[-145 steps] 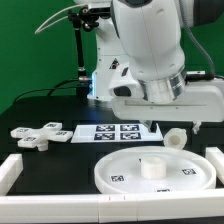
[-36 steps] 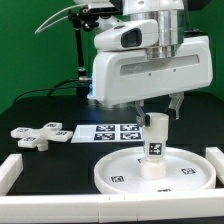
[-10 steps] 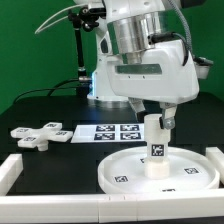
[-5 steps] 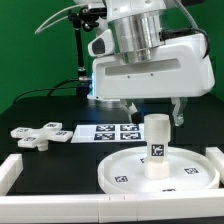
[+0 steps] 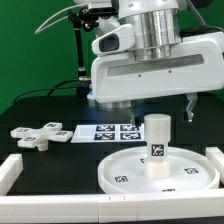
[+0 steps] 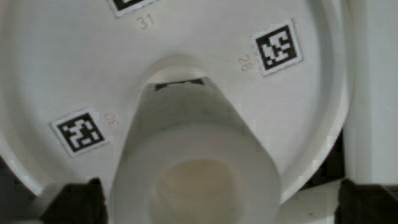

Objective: Assemble round table

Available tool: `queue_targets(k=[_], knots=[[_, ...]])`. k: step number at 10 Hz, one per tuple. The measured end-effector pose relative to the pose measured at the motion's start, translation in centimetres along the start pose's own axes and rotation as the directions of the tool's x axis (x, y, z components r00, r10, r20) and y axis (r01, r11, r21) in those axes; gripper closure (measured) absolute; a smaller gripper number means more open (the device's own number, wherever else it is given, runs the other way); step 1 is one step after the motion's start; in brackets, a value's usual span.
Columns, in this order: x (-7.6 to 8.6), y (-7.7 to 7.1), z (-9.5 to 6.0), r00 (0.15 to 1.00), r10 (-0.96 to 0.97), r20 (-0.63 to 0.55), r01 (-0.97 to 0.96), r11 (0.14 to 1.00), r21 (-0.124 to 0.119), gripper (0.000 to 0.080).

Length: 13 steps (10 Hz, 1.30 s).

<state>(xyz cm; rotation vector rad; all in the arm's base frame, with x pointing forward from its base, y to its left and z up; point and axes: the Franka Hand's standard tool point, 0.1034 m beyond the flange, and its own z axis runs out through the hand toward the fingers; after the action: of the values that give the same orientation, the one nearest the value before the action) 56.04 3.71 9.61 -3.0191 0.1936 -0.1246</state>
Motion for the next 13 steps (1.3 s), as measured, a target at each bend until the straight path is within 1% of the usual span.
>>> queue_targets(k=[1,3,5,6,7,8,10,11,13], knots=[[-0.10,0.13,0.08,0.992,-0.129,0.006,0.129,0.992,0.000,0.0151],[-0.09,0.19,0.08,0.975,-0.220,0.005,0.220,0.975,0.000,0.0151],[-0.07,0.30,0.07,0.930,-0.368,0.006,0.368,0.930,-0.002,0.0151],[-0.01,0.32,0.08,0.902,-0.432,0.005,0.432,0.902,-0.008,0.0151],[0.17,0.23,0.17,0.834,-0.552,-0.005,0.552,0.833,-0.033,0.0151],[0.03,-0.01,0.36,0.788,-0.615,-0.004,0.614,0.787,-0.050,0.0151],[-0.25,-0.05,0.52,0.656,-0.755,0.022,0.754,0.654,-0.060,0.0151],[-0.22,0.12,0.51,0.623,-0.782,0.026,0.782,0.621,-0.060,0.0151],[-0.20,0.30,0.51,0.529,-0.848,0.034,0.848,0.527,-0.057,0.0151]])
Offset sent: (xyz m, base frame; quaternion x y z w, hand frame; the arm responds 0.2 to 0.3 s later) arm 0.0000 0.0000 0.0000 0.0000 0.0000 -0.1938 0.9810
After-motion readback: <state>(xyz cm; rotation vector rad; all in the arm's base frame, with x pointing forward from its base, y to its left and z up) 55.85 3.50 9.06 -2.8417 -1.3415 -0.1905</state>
